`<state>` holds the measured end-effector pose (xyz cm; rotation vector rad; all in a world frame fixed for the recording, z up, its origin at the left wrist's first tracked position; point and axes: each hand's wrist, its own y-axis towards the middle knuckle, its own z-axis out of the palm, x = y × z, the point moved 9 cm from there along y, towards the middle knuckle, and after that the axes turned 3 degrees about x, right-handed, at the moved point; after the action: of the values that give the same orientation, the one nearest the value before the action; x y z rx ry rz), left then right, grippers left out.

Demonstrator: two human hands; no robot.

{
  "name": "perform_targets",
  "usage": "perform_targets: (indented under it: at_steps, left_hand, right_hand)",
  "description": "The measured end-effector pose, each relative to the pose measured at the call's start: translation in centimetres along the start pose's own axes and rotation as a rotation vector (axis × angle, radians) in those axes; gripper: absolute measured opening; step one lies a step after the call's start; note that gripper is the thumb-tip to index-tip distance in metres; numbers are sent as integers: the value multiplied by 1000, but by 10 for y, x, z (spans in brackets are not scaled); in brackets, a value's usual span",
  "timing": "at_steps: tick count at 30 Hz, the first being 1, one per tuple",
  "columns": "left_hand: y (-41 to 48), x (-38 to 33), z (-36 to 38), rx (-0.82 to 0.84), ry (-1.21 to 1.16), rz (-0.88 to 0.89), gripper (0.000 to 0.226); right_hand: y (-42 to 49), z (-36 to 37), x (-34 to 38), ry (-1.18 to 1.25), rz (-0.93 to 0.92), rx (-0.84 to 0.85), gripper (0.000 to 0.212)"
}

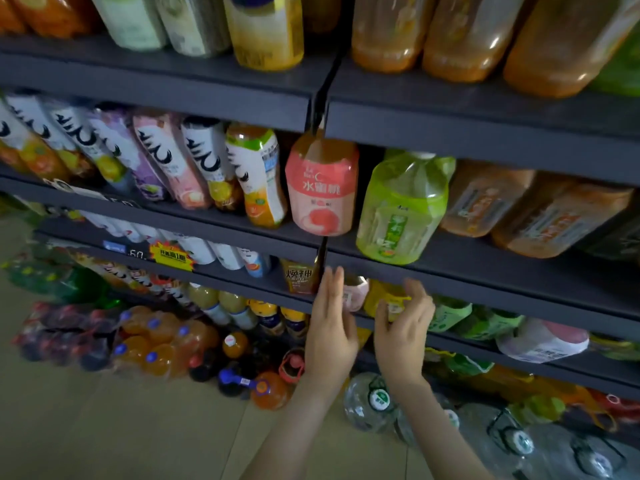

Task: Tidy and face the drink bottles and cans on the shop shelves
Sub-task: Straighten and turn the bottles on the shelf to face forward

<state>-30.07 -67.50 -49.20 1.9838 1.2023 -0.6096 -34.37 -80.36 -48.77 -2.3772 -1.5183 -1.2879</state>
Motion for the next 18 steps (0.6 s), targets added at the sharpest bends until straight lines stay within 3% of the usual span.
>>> perform_targets:
  at_steps: [2,6,13,18]
  left_hand:
    - [-14,42,3,-60,54,-77,69]
    - [-15,130,24,-32,99,-323,75]
    - [15,198,87,-60,114,-110,96]
    - [28,219,94,-193,96,-11,89]
  right_hand:
    - [-28,36,-12,-35,-55,52,42]
    - [-54,108,-46,-7,17,99,64]
    - [-48,185,-72,13,-4,-71,94]
    - [-41,210,-79,-35,-32,-216,95]
